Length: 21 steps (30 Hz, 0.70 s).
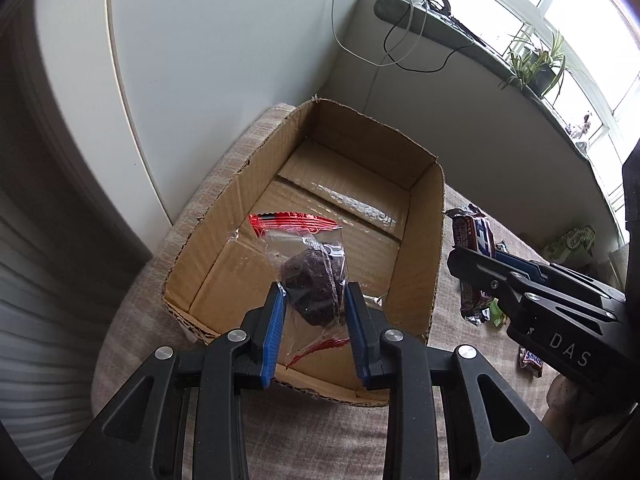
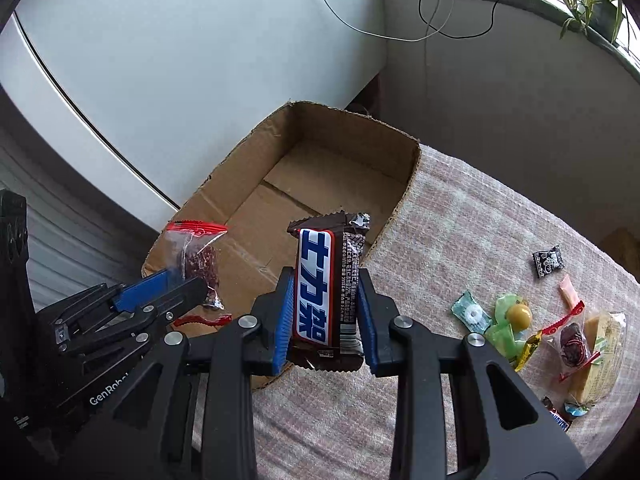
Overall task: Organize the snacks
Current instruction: 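Carry the chocolate bar with the right tool while the left tool carries the dark candy bag into the box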
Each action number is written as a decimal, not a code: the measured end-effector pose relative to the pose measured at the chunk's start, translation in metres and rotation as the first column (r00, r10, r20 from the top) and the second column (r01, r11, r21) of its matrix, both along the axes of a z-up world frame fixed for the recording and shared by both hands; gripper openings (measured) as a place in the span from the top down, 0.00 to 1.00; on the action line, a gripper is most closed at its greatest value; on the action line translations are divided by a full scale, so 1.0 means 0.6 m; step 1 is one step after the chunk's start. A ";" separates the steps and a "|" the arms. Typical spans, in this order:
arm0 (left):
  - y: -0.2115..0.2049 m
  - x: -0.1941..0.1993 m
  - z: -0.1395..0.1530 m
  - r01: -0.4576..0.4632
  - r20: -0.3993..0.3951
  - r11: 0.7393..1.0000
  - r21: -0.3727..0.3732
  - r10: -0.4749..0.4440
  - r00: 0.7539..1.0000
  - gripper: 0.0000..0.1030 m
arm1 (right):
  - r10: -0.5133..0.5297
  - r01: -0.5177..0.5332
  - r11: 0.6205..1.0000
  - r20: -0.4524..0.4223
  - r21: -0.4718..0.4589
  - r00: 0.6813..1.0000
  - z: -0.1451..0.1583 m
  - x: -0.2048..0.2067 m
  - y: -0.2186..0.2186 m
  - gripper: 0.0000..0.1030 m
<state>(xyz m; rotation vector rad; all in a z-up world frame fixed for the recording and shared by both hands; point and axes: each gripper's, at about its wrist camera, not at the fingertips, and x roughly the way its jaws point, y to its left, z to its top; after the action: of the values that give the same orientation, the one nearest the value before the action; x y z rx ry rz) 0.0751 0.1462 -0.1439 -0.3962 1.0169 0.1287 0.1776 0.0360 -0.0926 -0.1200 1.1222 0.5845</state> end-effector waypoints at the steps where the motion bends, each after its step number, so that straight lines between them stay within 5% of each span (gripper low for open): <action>1: 0.003 0.001 -0.002 -0.004 -0.002 1.000 0.000 0.004 1.000 0.73 | 0.003 -0.003 1.000 -0.003 0.002 1.000 -0.002 0.002 0.005 0.71; 8: 0.015 0.010 -0.008 -0.014 -0.025 1.000 -0.003 0.014 1.000 0.71 | 0.042 -0.042 0.999 -0.021 -0.004 0.999 -0.014 0.006 0.031 0.70; 12: 0.018 0.011 -0.008 -0.016 -0.031 1.000 0.007 0.017 0.999 0.70 | 0.034 -0.034 0.999 0.002 0.002 0.999 -0.008 0.005 0.029 0.42; 21: 0.017 0.001 0.002 -0.021 -0.010 1.000 0.017 0.022 1.000 0.70 | -0.011 0.011 1.000 -0.007 0.022 1.000 -0.003 0.004 -0.006 0.42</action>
<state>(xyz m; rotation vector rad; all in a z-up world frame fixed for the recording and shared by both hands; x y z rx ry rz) 0.0754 0.1563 -0.1426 -0.3913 1.0216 0.1589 0.1803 0.0326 -0.0942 -0.0929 1.1222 0.5876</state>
